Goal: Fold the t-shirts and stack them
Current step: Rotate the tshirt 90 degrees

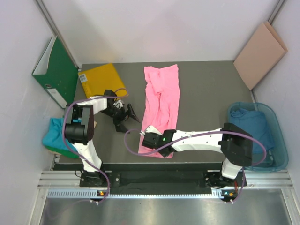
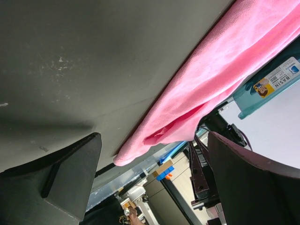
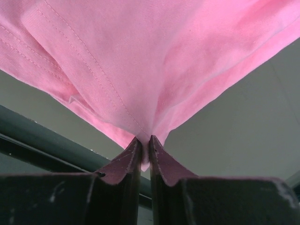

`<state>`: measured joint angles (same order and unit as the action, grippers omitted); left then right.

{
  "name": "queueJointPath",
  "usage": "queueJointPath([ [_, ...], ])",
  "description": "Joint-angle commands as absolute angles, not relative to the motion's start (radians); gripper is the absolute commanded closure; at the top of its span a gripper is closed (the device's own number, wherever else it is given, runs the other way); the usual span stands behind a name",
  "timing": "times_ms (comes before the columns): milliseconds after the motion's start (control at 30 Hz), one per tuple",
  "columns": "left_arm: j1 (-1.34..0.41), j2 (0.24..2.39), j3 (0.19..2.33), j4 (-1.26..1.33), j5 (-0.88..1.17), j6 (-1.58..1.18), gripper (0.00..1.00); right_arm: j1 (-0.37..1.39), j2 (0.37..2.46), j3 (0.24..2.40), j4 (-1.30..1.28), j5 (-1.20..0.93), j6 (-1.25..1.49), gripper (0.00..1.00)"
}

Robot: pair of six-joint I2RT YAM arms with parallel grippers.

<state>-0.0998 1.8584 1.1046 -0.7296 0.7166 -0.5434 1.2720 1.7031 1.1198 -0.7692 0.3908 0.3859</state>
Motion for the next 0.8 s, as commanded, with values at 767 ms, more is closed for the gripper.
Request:
queueJointPath([
  [767, -0.101, 1.896, 1.134, -0.716, 0.718, -0.537, 0.01, 1.269, 1.555, 1.000, -0.902, 0.364, 0.520, 0.92],
])
